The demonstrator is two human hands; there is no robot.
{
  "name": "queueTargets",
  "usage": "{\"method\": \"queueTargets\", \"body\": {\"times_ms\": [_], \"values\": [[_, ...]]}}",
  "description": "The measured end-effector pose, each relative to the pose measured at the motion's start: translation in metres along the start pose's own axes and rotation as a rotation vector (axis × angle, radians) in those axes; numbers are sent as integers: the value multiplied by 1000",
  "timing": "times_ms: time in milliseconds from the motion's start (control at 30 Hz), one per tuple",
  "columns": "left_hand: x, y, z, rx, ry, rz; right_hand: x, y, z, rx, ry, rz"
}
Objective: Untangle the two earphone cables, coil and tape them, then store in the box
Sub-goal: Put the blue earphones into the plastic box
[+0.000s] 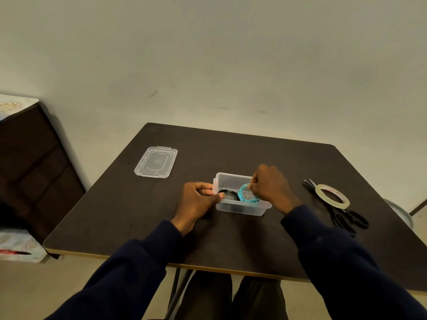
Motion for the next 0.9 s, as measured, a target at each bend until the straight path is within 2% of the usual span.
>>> {"method": "queueTargets", "body": {"times_ms": [300, 467, 667, 900], "values": [[0, 5, -2, 5, -19, -14, -10, -3, -4, 170, -163, -292], [0, 6, -2, 11, -20, -3, 4, 6, 9, 27, -186, -257], [-2, 5, -1, 18, -29, -10, 10, 7, 12, 106, -206, -121], [1, 6, -3, 11, -21, -20, 18, 2, 21, 42, -194, 92]]}}
Point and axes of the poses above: each hand's wrist, its own z-axis towards the middle knuckle, its own y-axis out of the palm, x = y × z, the point moved 5 cm from there along z, towards the middle knuckle, and after that the axes turned 8 degrees about y, right-handed, at the moved point
